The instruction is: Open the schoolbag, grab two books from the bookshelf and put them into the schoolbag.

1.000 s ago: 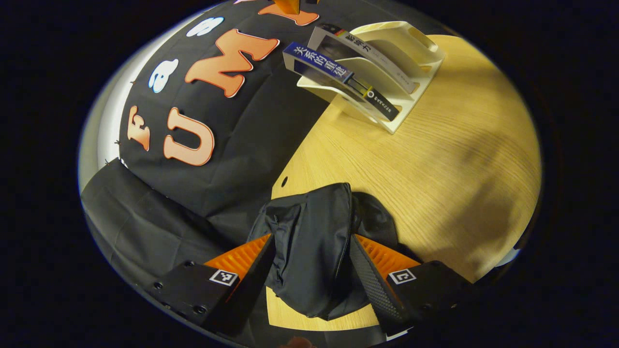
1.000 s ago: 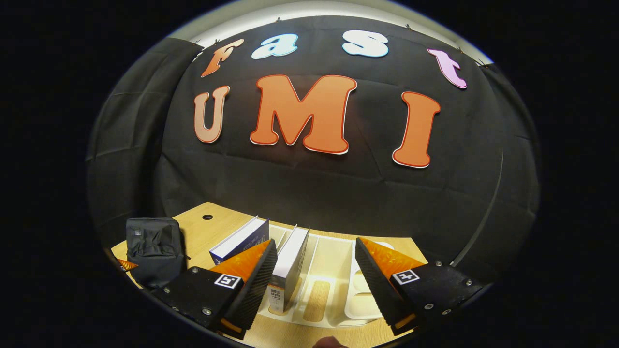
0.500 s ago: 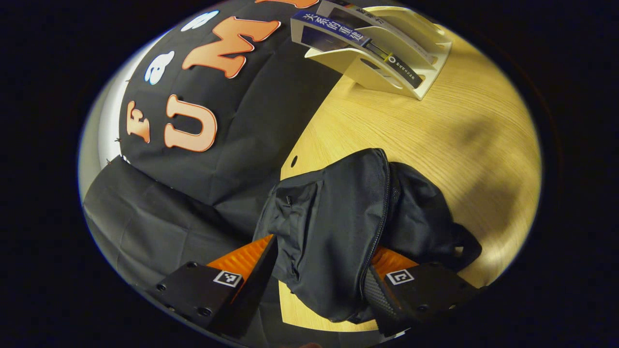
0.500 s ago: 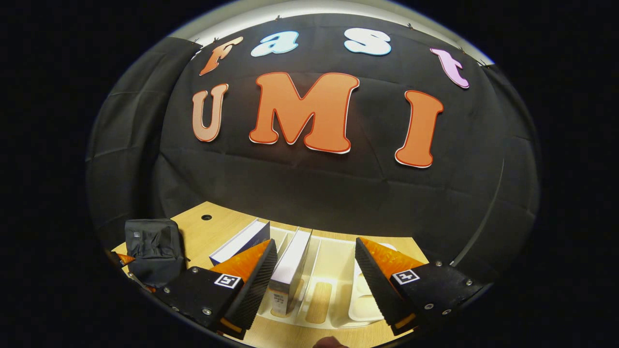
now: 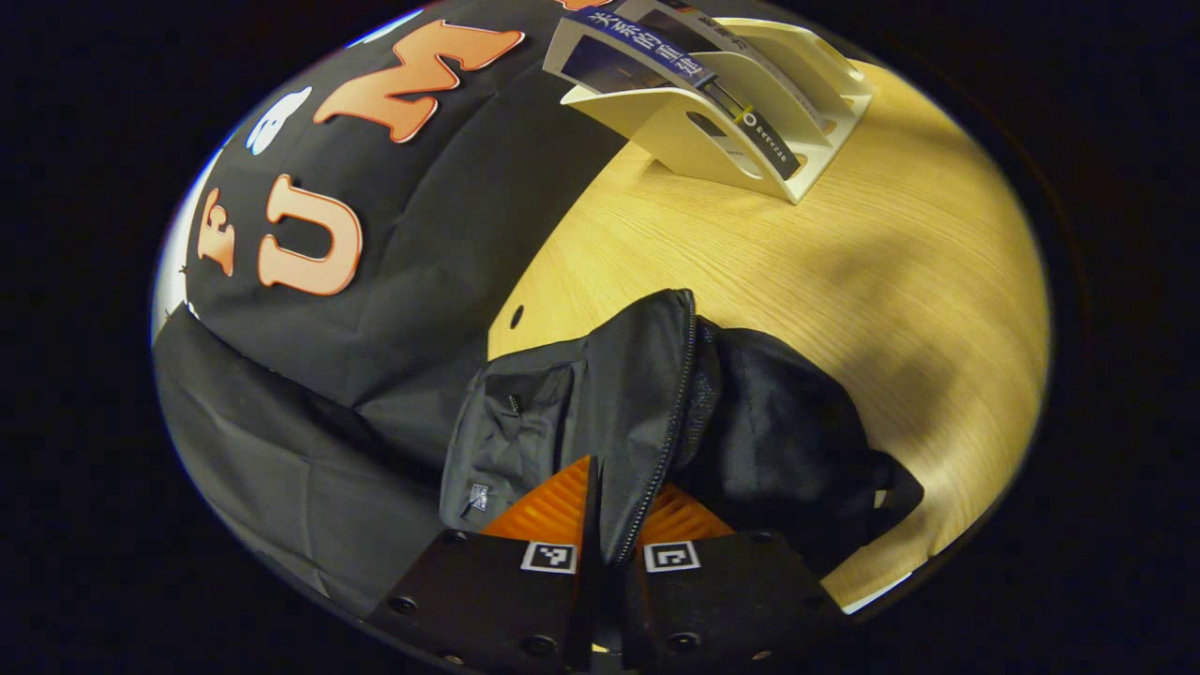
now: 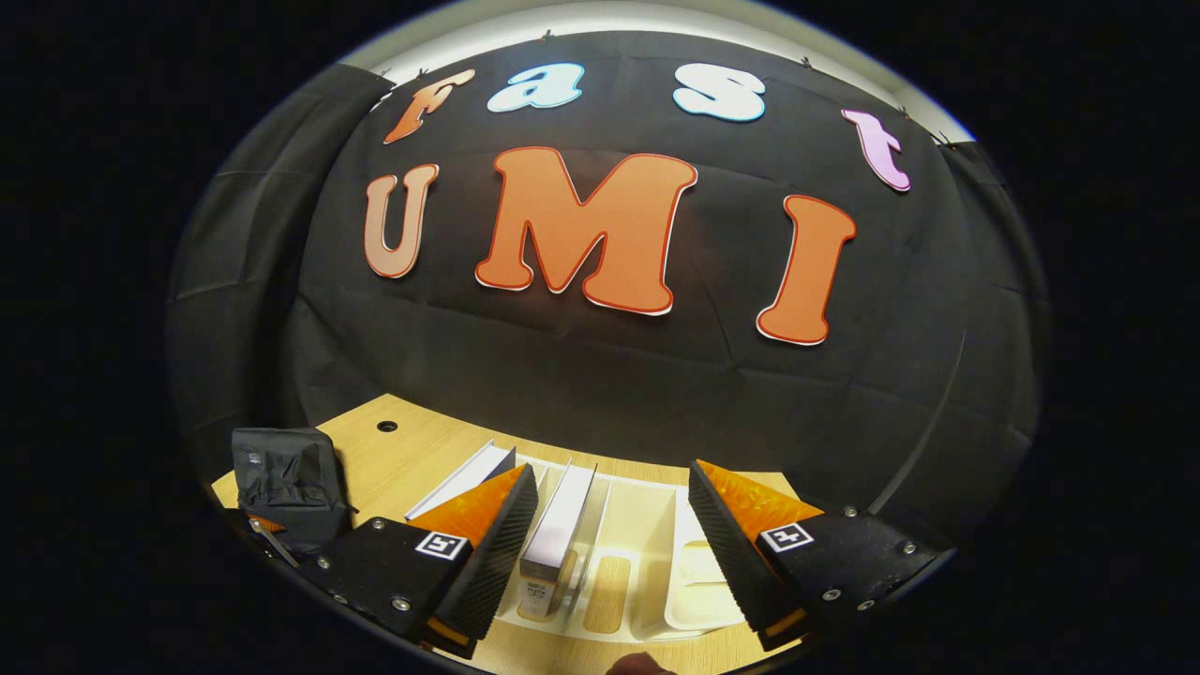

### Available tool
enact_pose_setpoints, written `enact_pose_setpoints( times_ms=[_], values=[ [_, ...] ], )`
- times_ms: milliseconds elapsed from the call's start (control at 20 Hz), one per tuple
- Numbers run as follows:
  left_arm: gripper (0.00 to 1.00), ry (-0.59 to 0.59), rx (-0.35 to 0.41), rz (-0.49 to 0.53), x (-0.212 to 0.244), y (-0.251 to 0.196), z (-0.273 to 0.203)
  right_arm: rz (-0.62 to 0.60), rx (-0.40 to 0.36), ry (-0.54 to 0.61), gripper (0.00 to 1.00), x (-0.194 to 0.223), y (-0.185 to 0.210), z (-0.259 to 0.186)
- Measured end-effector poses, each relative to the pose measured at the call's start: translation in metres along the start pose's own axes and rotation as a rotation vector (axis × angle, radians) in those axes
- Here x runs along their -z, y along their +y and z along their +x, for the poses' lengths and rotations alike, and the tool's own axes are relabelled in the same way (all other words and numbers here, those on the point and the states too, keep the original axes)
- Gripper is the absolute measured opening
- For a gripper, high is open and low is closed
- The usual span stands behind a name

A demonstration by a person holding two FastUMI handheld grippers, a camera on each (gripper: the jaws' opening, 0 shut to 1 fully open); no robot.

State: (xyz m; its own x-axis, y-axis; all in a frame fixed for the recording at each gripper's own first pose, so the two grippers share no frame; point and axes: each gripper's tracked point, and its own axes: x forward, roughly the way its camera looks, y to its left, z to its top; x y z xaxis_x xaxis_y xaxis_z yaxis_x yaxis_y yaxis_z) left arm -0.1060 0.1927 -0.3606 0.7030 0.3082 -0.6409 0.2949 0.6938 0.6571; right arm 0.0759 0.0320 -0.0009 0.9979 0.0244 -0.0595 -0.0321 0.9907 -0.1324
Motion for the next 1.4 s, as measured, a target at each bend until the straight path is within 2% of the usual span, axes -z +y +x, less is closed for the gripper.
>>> enact_pose_setpoints(
  times_ms=[400, 650, 1050, 1250, 1400],
  values=[
    [0.08, -0.013, 0.211, -0.124, -0.017, 0.043, -0.014, -0.018, 0.023, 0.070, 0.97, -0.008, 0.016, 0.003],
    [0.08, -0.025, 0.339, -0.164, -0.030, 0.067, -0.025, -0.045, -0.003, 0.162, 0.98, -0.003, 0.038, 0.008],
    [0.07, 0.012, 0.569, -0.204, -0.044, 0.105, -0.035, -0.016, -0.101, 0.368, 0.98, 0.008, 0.082, 0.030],
    [0.07, 0.039, 0.659, -0.192, -0.050, 0.117, -0.039, -0.025, -0.108, 0.470, 0.98, 0.015, 0.092, 0.042],
    [0.07, 0.049, 0.722, -0.179, -0.056, 0.130, -0.041, 0.024, -0.131, 0.568, 0.97, 0.023, 0.106, 0.046]
  ],
)
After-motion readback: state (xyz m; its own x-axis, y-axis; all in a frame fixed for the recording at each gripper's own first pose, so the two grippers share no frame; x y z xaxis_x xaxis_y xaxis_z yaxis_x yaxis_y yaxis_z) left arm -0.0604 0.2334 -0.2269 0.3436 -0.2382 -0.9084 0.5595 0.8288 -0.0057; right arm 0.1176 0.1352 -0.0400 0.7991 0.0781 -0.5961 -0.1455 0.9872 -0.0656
